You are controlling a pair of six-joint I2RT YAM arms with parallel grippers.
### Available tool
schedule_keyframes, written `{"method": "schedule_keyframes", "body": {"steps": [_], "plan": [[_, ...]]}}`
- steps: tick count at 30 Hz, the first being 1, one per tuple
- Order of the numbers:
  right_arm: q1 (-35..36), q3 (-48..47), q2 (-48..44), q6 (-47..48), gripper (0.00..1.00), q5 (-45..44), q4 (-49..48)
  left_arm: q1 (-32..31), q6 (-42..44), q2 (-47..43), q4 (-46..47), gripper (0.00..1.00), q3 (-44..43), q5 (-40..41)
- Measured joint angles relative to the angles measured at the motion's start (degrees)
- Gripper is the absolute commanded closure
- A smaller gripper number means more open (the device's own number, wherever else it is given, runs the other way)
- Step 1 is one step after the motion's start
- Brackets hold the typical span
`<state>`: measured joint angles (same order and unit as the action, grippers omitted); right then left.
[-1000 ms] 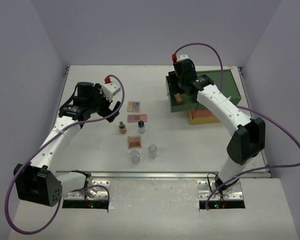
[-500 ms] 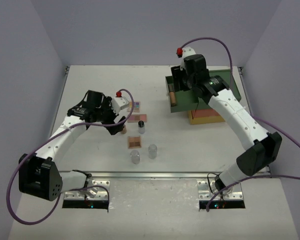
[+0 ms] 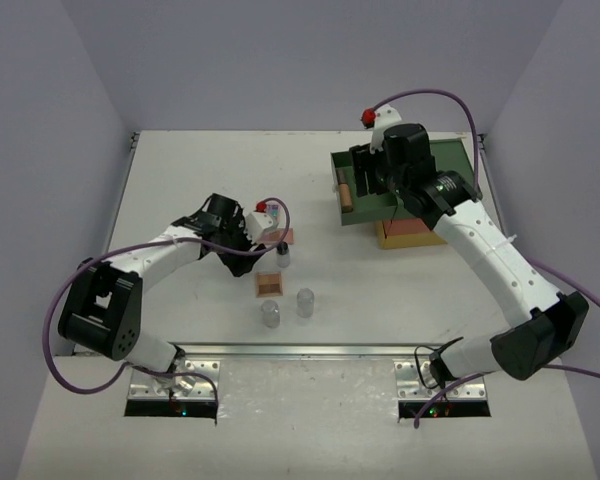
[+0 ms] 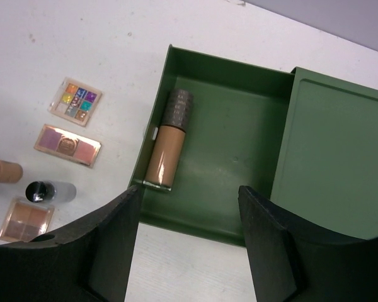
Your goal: Organize the makeup
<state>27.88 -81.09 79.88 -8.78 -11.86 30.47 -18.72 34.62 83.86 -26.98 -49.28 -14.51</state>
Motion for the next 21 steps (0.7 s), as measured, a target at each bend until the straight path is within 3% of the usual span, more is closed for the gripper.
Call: {"method": "schedule_keyframes", "body": {"steps": [10,17,21], "plan": [[0.0,2.7,-2.4,1.5,0.36,-0.1,-0.5,0.0,-2.1,3.0,4.6,0.5,-0.1,2.5],[0.0,2.9,-2.6,1.9,0.36,-0.1,-1.3,0.0,-3.0,4.7,6.6,0.86,-0.3,2.3],[0.0,3.5,-2.6,2.2,0.36,-0.1,-1.6,0.0,-3.2,5.0,7.2,0.99,-0.4,2.2]]}}
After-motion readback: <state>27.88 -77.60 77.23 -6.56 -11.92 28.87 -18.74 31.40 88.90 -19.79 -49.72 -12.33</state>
